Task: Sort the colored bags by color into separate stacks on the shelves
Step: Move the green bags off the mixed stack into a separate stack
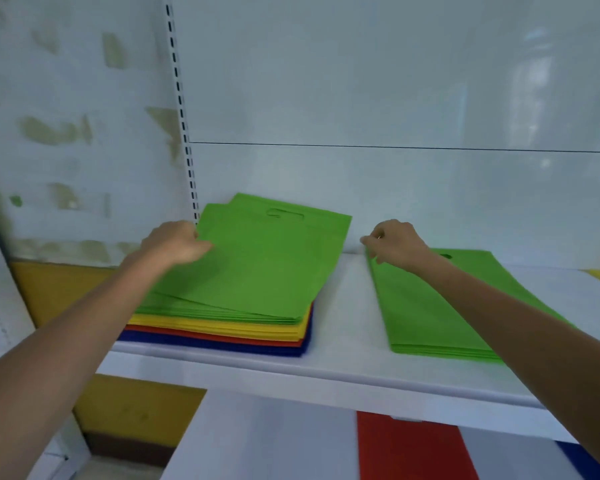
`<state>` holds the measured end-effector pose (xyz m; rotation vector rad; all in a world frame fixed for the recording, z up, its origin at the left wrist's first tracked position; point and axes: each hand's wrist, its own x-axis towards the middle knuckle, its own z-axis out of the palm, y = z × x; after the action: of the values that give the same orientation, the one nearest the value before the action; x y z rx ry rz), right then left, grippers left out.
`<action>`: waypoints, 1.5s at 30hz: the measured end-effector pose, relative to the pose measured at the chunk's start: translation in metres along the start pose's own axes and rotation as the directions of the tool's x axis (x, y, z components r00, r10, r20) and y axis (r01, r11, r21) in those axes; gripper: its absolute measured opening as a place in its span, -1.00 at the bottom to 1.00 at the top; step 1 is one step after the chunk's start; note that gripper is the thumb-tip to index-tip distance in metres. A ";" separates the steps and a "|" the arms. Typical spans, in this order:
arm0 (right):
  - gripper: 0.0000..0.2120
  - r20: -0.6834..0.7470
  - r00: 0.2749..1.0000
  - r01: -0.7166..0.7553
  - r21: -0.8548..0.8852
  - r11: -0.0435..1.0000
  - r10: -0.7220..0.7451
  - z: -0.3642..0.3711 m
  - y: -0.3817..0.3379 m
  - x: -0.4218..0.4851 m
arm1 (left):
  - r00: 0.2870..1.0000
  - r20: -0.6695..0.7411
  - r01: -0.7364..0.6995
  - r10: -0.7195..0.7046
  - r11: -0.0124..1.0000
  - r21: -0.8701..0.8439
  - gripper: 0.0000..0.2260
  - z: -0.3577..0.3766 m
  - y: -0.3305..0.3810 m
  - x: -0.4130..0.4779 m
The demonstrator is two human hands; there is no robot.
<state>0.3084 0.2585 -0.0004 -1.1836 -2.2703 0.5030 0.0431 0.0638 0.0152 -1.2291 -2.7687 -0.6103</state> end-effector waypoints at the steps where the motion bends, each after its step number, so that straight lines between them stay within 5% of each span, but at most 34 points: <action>1: -0.70 0.069 0.998 -0.015 0.013 1.000 0.014 0.009 -0.010 -0.001 | 1.000 0.019 0.021 -0.021 1.000 0.008 -0.66 -0.001 -0.014 0.002; 5: -0.66 0.187 0.979 -0.069 -0.048 0.996 0.076 0.040 -0.042 -0.001 | 0.997 0.078 0.016 -0.016 1.000 0.008 -0.64 0.000 -0.047 0.012; 14: -0.95 -0.170 0.983 -0.076 -0.071 0.995 0.063 0.064 -0.080 0.003 | 0.994 -0.093 -0.081 0.058 0.961 -0.265 -0.68 0.005 -0.069 0.023; 21: -0.72 -0.349 0.936 -0.067 -0.033 0.997 0.052 0.060 -0.080 0.002 | 0.961 -0.195 -0.240 0.198 0.945 -0.221 -0.79 0.008 -0.056 0.020; 25: -0.80 -0.450 0.893 0.012 -0.006 1.000 -0.013 0.042 -0.063 0.000 | 0.944 -0.237 -0.285 0.230 0.931 -0.228 -0.79 0.002 -0.029 0.010; 45: -0.53 -0.271 0.961 -0.085 -0.100 0.991 0.055 -0.133 0.133 -0.045 | 0.888 -0.213 -0.447 0.409 0.876 -0.183 -0.69 0.054 0.216 -0.080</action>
<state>0.4949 0.3051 0.0207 -1.3050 -2.0519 0.2270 0.2595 0.1586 0.0212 -1.6825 -2.2230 -0.9483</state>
